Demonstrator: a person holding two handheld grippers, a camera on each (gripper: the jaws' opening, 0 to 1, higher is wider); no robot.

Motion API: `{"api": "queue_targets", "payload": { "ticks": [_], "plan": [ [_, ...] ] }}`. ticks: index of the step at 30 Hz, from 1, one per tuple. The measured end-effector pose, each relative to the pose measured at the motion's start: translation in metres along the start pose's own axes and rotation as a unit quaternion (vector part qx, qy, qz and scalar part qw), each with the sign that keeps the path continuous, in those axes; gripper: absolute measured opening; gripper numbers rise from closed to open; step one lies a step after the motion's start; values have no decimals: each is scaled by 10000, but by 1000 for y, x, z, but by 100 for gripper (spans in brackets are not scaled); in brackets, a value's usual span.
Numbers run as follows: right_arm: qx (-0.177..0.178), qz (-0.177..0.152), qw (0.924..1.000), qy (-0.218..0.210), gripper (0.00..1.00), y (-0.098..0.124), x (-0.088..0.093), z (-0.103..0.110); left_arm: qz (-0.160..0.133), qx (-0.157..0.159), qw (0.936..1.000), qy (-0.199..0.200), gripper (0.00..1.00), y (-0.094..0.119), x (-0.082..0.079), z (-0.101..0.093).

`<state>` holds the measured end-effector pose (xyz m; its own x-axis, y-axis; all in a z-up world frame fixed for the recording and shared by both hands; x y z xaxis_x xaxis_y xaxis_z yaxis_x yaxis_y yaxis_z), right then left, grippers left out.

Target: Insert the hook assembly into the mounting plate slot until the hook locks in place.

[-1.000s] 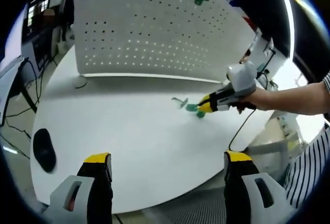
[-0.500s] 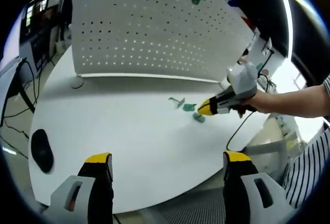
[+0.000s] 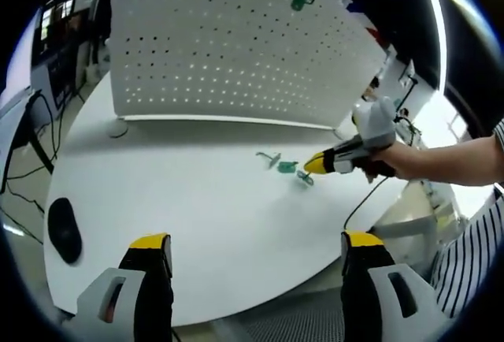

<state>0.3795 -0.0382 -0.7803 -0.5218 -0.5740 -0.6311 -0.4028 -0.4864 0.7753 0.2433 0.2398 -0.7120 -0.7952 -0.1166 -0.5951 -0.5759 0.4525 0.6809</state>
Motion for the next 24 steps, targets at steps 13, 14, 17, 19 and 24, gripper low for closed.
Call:
{"api": "queue_targets", "payload": {
  "ticks": [13, 14, 17, 19, 24],
  "plan": [
    [224, -874, 9947, -483, 0, 34, -22, 8, -188, 229, 9996, -38, 91, 2, -13, -15],
    [254, -965, 9939, -466, 0, 38, -24, 11, -203, 265, 9994, -42, 91, 2, -15, -17],
    [289, -1304, 9889, -651, 0, 46, -28, 21, -204, 289, 9993, -79, 91, 2, -18, -21],
    [359, -1433, 9865, -709, 0, 52, -28, 27, -215, 310, 9992, -127, 90, 2, -20, -23],
    [539, -1646, 9835, -521, 0, 64, -32, 40, -270, 374, 9988, -170, 90, 2, -24, -29]
  ]
}}
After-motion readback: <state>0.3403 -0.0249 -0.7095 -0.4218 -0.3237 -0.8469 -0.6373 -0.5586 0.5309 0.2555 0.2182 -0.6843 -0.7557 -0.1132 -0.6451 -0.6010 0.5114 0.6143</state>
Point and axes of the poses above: the point that each gripper's makers call its tool centre point, and the gripper's own axes: y roughly backward along the fingers, z roughly to its left, x roughly out of its underside, the point moved 10 cm from there along y, roughly backward along the fingers, and after that the axes turned 7 degrees about y, right-handed, at the moved point
